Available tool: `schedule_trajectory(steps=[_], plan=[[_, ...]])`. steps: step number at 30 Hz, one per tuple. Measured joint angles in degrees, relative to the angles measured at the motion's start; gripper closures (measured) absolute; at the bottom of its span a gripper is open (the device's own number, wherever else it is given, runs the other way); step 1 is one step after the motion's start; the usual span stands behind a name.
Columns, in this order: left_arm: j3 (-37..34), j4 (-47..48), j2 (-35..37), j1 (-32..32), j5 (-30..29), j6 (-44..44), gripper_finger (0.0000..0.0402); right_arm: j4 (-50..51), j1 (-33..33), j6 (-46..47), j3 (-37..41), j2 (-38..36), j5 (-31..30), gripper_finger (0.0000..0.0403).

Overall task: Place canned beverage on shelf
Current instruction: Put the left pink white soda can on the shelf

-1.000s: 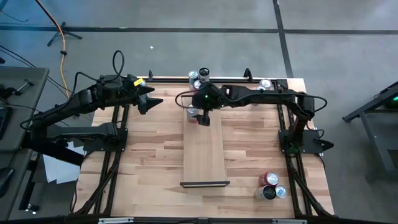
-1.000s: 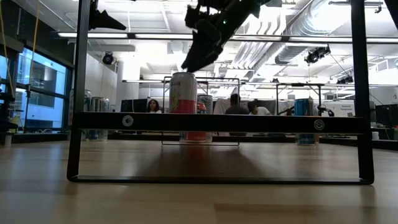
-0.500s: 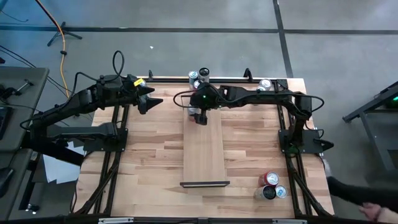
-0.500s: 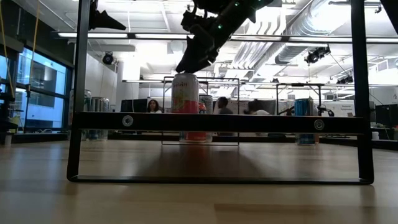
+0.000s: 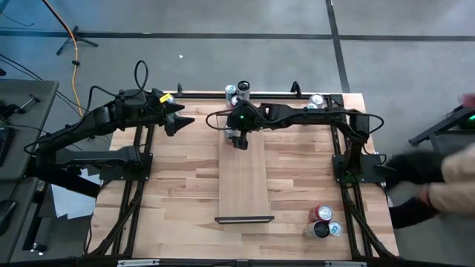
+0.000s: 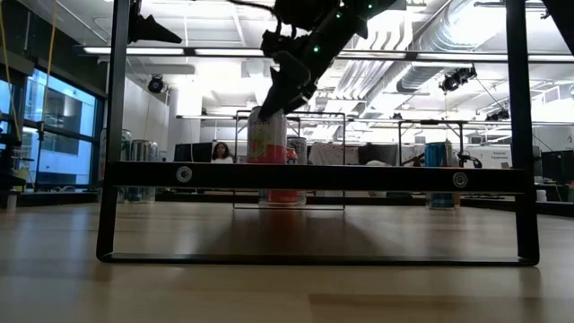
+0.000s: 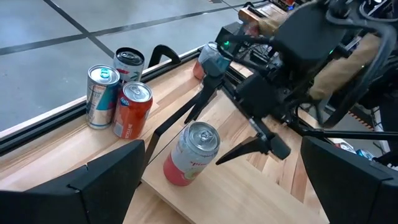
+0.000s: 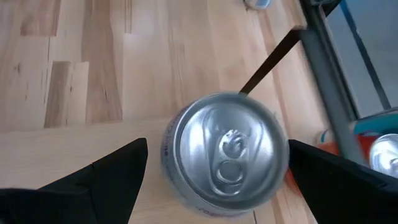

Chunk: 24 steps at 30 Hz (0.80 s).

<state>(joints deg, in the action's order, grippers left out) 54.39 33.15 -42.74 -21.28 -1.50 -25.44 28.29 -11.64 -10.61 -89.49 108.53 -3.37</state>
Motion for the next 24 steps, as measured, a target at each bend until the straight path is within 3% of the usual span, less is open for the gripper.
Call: schedule_trajectory(steps=[10, 18, 24], plan=[[0.0, -0.02, 0.02, -0.02, 0.48, 0.01, 0.0011, -0.46, 0.0, 0.25, 0.0, 0.43, -0.03, 0.0042], [0.0, -0.02, 0.01, -0.02, 0.47, 0.01, 0.0011, -0.41, 0.04, 0.06, 0.0, 0.43, -0.24, 0.0127], [0.0, -0.01, 0.02, -0.02, 0.46, 0.03, 0.0011, -0.34, 0.11, 0.84, 0.0, 0.32, -0.23, 0.0129]])
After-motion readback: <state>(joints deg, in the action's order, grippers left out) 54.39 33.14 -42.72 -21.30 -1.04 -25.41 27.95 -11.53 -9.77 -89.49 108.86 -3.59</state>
